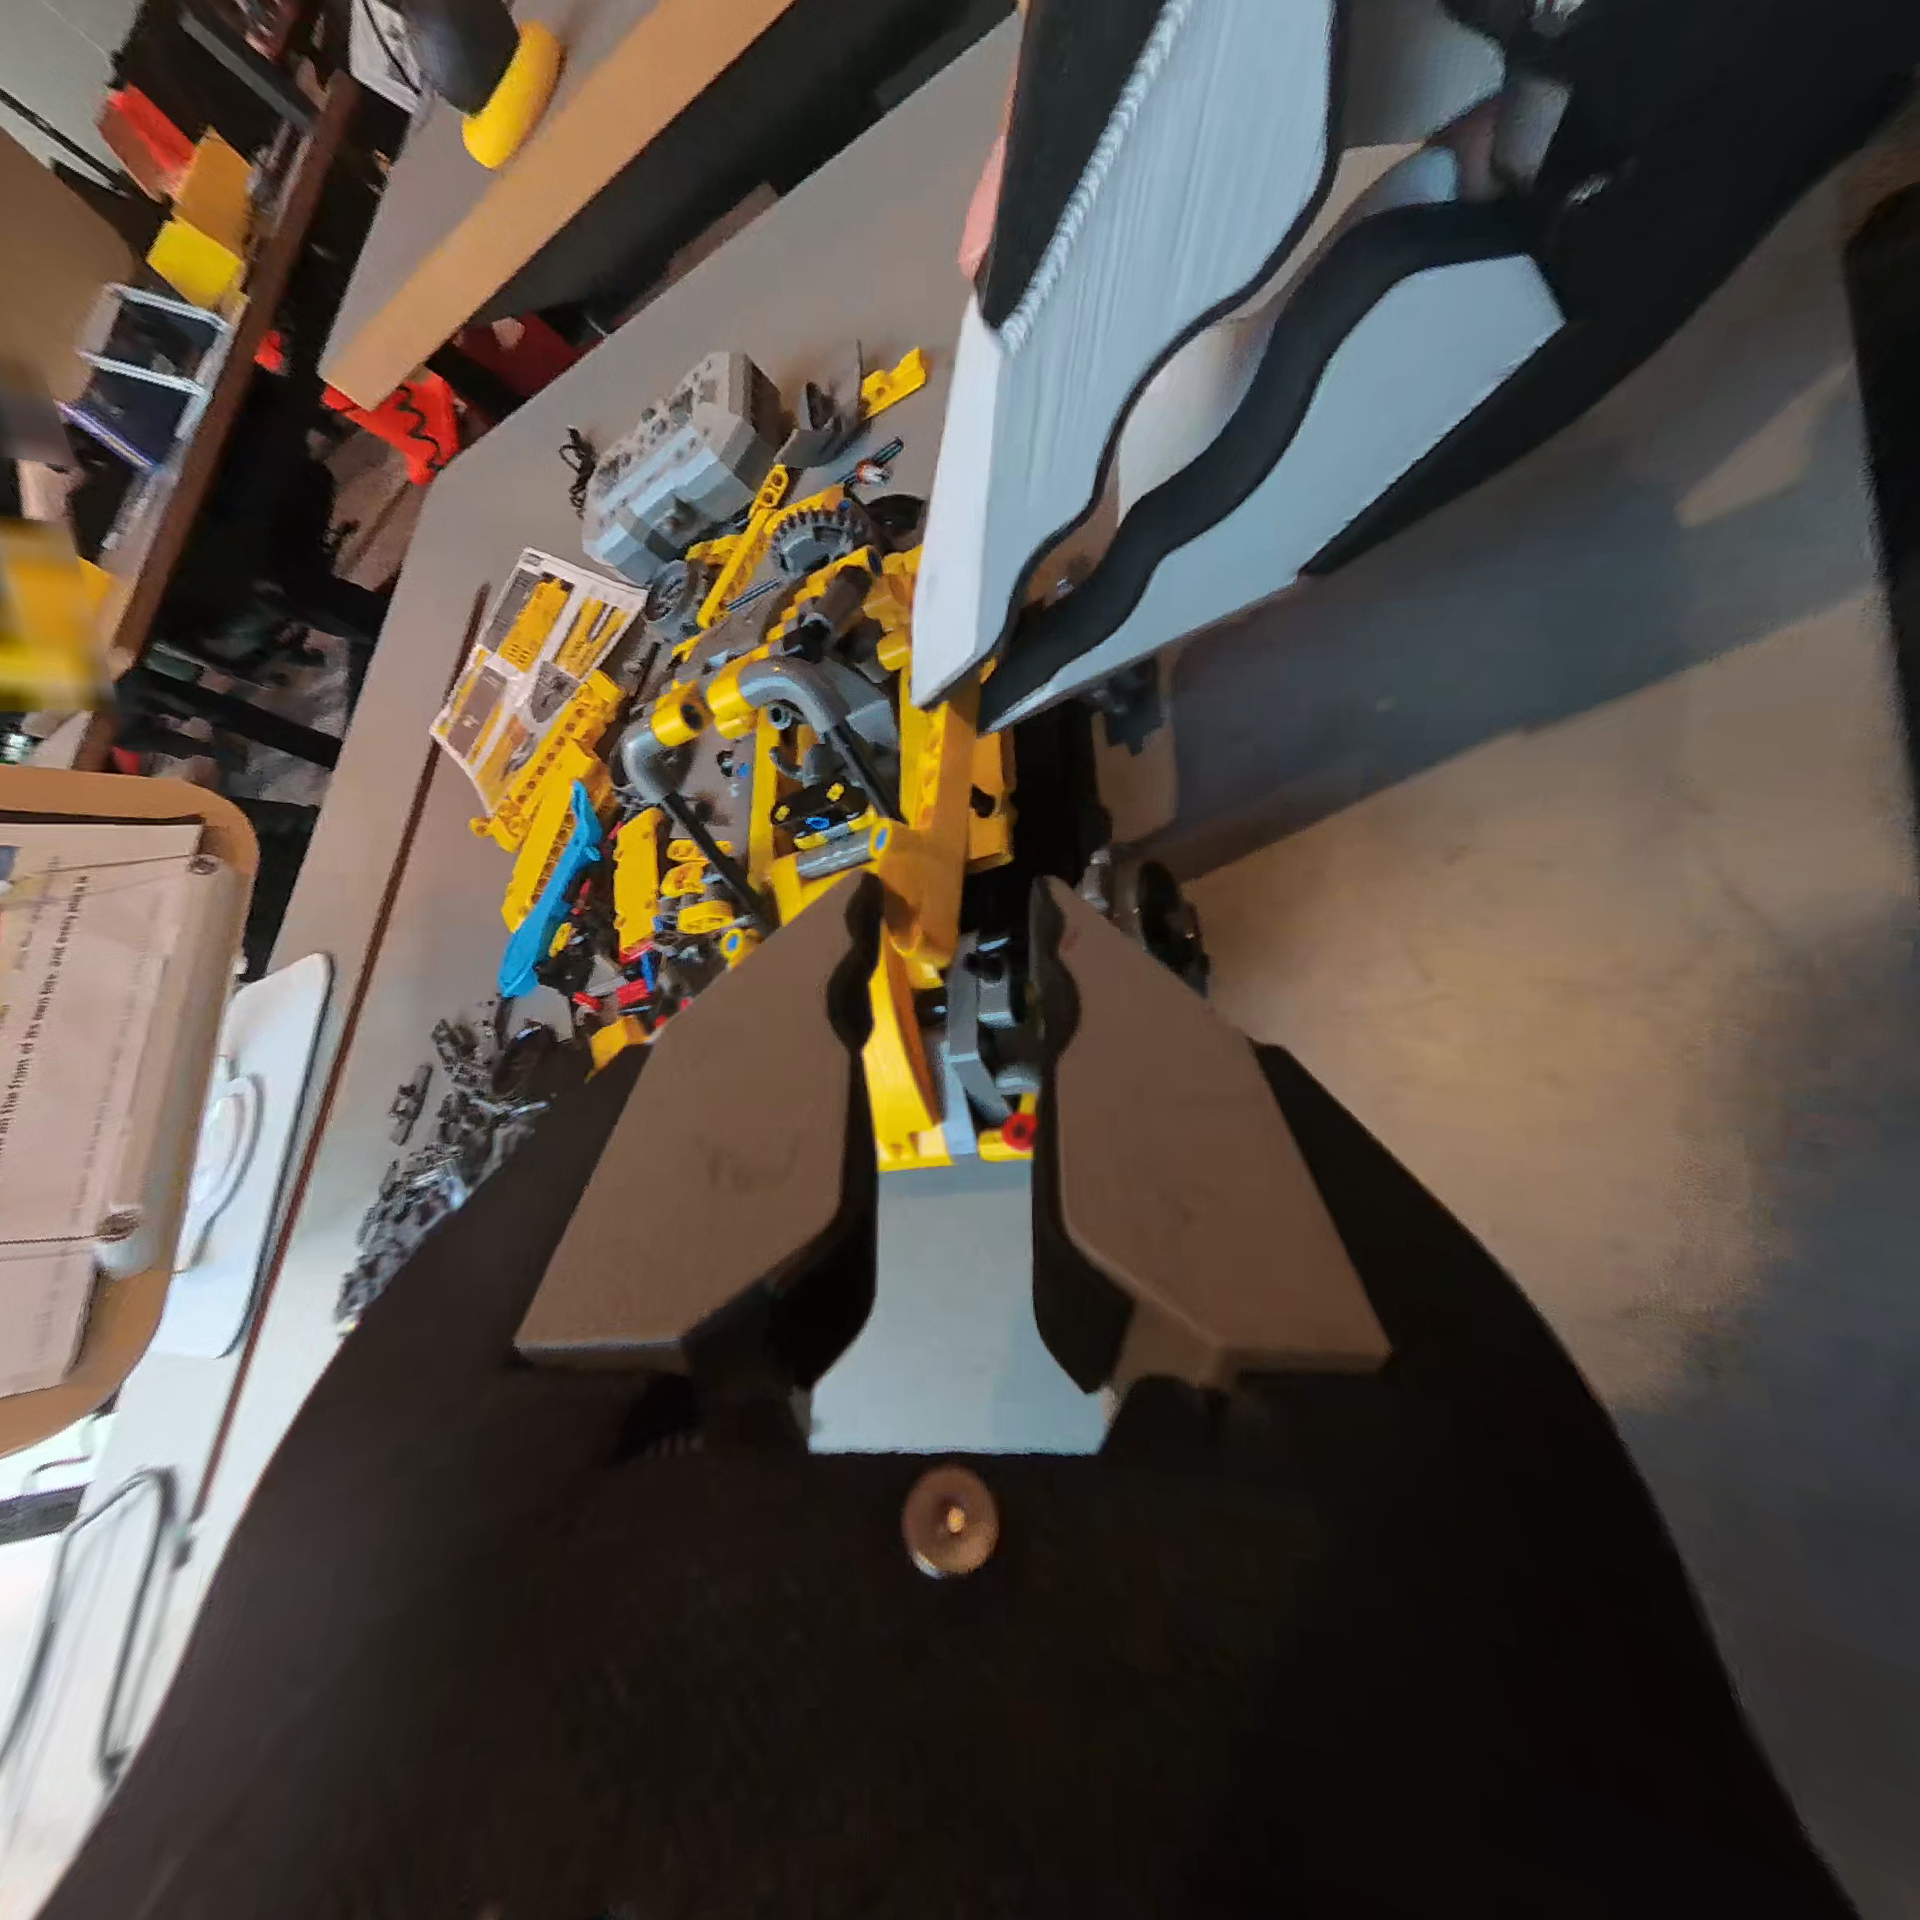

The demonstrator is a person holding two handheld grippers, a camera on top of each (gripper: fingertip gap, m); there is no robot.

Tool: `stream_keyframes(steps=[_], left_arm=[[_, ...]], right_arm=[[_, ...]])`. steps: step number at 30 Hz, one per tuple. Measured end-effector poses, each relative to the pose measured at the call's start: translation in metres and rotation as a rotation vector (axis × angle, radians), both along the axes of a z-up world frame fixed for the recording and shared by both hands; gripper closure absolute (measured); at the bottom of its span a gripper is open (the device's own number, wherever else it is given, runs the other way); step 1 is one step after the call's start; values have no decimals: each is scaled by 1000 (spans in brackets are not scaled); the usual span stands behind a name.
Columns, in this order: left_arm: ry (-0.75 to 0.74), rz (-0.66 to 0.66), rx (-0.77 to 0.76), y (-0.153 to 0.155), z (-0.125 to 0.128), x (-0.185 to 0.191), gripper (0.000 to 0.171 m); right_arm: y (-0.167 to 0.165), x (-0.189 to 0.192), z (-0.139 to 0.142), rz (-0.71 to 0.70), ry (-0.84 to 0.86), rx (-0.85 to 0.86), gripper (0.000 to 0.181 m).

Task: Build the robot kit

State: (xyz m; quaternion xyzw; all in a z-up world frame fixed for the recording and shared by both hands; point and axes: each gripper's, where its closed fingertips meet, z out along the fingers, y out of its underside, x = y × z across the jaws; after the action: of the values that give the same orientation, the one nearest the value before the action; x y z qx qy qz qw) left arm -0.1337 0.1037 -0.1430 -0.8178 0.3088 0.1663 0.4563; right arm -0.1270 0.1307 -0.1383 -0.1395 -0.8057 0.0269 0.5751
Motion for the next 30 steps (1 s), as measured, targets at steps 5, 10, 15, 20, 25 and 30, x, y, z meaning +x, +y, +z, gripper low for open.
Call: stream_keyframes(steps=[5,10,15,20,25,30], left_arm=[[-201,16,18,3,7,2,164],[-188,56,13,1,-4,-10,165],[-116,56,33,-2,-14,-8,165],[-42,41,84,6,-16,-8,165],[28,18,93,9,-18,-7,165],[-3,23,77,11,-18,-7,165]], right_arm=[[3,-2,-2,-11,38,9,163],[11,10,-5,-80,16,-298,147],[18,22,-5,-110,-10,-699,147],[4,16,5,-30,-10,-782,165],[-1,3,-5,-4,-46,-657,163],[0,-5,-15,13,-52,-512,178]])
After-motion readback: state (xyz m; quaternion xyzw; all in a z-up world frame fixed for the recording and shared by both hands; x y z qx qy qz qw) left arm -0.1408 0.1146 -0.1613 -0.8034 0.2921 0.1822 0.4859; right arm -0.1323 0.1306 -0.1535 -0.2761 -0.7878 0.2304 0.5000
